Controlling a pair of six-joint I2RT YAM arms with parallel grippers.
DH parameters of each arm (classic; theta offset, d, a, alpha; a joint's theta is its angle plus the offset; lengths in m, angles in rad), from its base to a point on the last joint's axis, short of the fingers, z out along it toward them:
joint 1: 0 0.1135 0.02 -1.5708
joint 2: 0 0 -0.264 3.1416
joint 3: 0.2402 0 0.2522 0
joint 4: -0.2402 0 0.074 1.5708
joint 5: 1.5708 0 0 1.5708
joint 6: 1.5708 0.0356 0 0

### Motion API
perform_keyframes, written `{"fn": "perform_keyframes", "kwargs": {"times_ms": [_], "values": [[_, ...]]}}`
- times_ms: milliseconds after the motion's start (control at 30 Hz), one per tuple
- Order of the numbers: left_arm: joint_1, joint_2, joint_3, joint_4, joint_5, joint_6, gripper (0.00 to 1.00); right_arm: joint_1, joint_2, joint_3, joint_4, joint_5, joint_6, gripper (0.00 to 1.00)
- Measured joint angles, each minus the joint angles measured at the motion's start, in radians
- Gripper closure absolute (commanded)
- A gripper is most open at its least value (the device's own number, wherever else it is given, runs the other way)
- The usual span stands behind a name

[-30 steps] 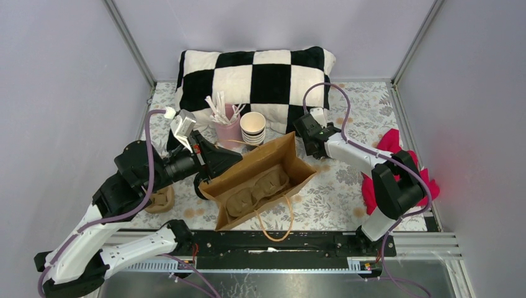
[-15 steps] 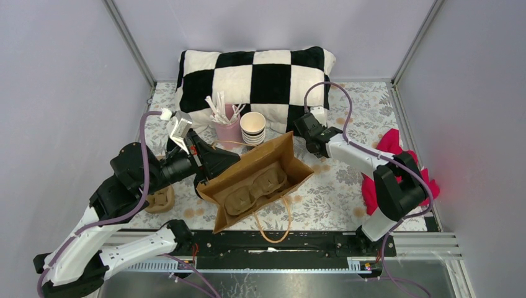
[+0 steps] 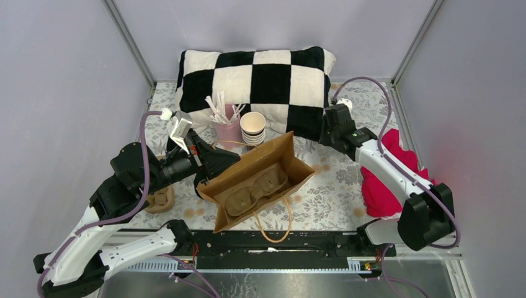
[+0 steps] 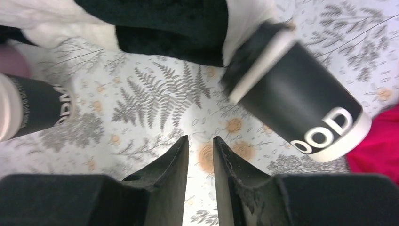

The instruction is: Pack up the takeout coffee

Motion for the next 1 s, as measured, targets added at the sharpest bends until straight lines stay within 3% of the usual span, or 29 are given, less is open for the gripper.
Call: {"fn": "perform_keyframes", "kwargs": {"times_ms": [200, 433, 567, 700, 1000], "values": [[0.000, 0.004, 0.000, 0.000, -0.001, 0.001, 1.00, -0.074, -0.092, -0.057, 0.007, -0.217, 0.074, 0.63], [0.000, 0.026, 0.000, 0.000, 0.000, 0.001, 1.00, -0.115, -0.060, -0.030, -0.051, -0.173, -0.002, 0.18], [0.000, 0.026, 0.000, 0.000, 0.000, 0.000, 1.00, -0.210, 0.019, 0.046, -0.092, -0.130, -0.096, 0.06], [0.000, 0.026, 0.000, 0.008, 0.017, -0.003, 1.00, -0.298, 0.140, 0.144, -0.120, -0.087, -0.182, 0.04], [0.000, 0.039, -0.049, 0.023, 0.048, -0.014, 1.00, -0.433, 0.257, 0.137, -0.109, -0.113, -0.332, 0.01]]}}
